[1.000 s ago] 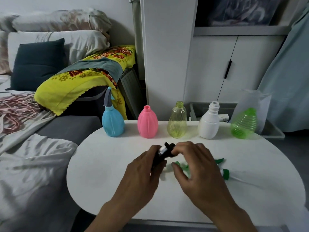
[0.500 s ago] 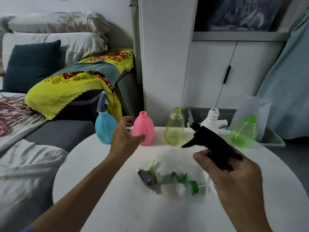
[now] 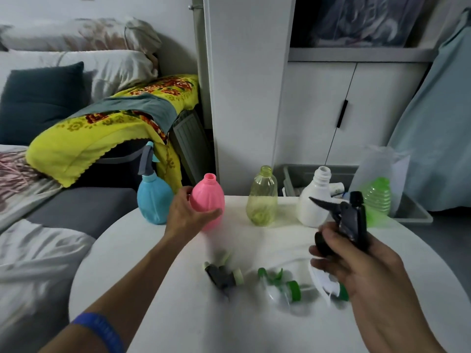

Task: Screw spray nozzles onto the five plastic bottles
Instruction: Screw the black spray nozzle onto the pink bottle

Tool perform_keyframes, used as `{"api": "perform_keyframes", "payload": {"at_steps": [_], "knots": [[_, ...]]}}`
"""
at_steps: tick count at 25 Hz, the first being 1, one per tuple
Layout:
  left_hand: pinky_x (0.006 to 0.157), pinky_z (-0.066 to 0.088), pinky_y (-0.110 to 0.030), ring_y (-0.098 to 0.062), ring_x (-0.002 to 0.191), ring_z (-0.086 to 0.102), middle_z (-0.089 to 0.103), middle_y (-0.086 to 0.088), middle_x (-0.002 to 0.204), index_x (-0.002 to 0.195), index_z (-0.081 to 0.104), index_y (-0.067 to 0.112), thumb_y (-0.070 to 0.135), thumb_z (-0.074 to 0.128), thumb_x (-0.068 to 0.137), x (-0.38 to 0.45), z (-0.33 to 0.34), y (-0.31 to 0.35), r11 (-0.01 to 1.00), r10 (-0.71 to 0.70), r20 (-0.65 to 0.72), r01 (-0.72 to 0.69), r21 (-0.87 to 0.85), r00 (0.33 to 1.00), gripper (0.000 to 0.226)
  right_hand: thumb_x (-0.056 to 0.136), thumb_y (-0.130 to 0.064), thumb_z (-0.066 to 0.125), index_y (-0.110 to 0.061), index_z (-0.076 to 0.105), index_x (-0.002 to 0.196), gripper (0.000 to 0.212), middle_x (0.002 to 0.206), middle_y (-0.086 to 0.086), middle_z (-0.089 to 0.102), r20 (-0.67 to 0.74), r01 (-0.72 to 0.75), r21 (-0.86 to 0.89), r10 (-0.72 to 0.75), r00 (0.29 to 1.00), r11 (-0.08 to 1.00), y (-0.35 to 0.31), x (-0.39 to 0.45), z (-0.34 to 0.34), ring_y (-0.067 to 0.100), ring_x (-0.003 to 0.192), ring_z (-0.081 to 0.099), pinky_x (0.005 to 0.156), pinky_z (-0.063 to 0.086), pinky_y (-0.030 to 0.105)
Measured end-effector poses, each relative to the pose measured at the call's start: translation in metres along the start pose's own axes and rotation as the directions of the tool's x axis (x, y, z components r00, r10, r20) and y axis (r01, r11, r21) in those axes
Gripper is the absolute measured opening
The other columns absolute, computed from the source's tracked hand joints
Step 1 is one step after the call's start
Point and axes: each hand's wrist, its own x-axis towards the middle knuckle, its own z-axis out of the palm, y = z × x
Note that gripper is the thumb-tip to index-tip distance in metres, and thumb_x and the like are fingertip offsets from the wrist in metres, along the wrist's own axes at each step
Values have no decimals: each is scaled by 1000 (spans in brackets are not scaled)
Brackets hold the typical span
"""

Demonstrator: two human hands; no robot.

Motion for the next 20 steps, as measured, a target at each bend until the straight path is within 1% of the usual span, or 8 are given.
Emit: {"api": "perform_keyframes", "payload": {"at_steps": [2, 4, 5, 7, 9, 12, 16, 20], "knots": [[69, 56, -31, -19, 105, 52, 48, 2, 122, 134, 38, 21, 37, 92, 57, -21, -23, 9, 997, 59, 10, -60, 38, 998, 96, 84, -17, 71, -10, 76, 89, 11, 76, 7, 74, -36, 58, 49, -56, 998, 997, -8, -5, 4, 22, 69, 73, 57, 58, 26], [60, 51, -22, -18, 101, 53, 47, 5, 118, 131, 38, 23, 40, 91, 57, -50, -45, 16, 993, 84, 36, -87, 79, 996, 93, 78, -29, 73, -14, 74, 98, 25, 80, 3, 77, -82, 147, 30, -144, 986, 989, -16, -9, 8, 20, 71, 74, 60, 59, 27], [59, 49, -22, -18, 99, 53, 48, 4, 117, 130, 38, 24, 42, 91, 57, -67, -55, 18, 982, 111, 45, -117, 148, 993, 91, 75, -34, 73, -17, 73, 99, 29, 82, 1, 77, -110, 184, 7, -182, 977, 983, -18, -12, 10, 18, 72, 73, 61, 58, 26], [64, 45, -27, -19, 95, 51, 53, -1, 117, 128, 40, 22, 43, 90, 56, -103, -72, 20, 914, 206, 43, -208, 349, 978, 90, 73, -38, 73, -23, 72, 97, 28, 84, -4, 78, -114, 236, -9, -235, 965, 972, -19, -19, 12, 15, 75, 72, 64, 57, 24], [69, 41, -31, -20, 94, 46, 55, -5, 119, 129, 42, 21, 41, 89, 54, -134, -84, 21, 854, 292, 24, -272, 442, 956, 91, 74, -38, 73, -26, 73, 95, 24, 88, -8, 77, -91, 255, -6, -254, 963, 967, -18, -23, 12, 13, 81, 71, 65, 56, 23], [68, 40, -29, -20, 95, 47, 51, -4, 122, 129, 39, 24, 38, 90, 53, -164, -94, 21, 848, 352, 11, -324, 420, 936, 93, 75, -35, 75, -26, 74, 96, 23, 92, -6, 77, -54, 250, 15, -248, 967, 968, -14, -26, 14, 14, 82, 70, 65, 56, 24], [73, 45, -28, -16, 104, 44, 49, -7, 132, 134, 41, 20, 37, 93, 55, -171, -95, 24, 831, 410, 43, -393, 393, 911, 96, 75, -30, 74, -18, 70, 102, 30, 92, 1, 75, -15, 245, 23, -245, 969, 969, -4, -28, 21, 19, 83, 68, 63, 56, 26], [79, 54, -38, -24, 111, 50, 49, -7, 134, 135, 42, 19, 38, 93, 54, -173, -89, 29, 817, 422, 65, -410, 406, 904, 97, 73, -25, 75, -17, 69, 99, 28, 88, -1, 77, 36, 230, 24, -231, 972, 973, 6, -31, 26, 20, 82, 69, 62, 56, 26]]}}
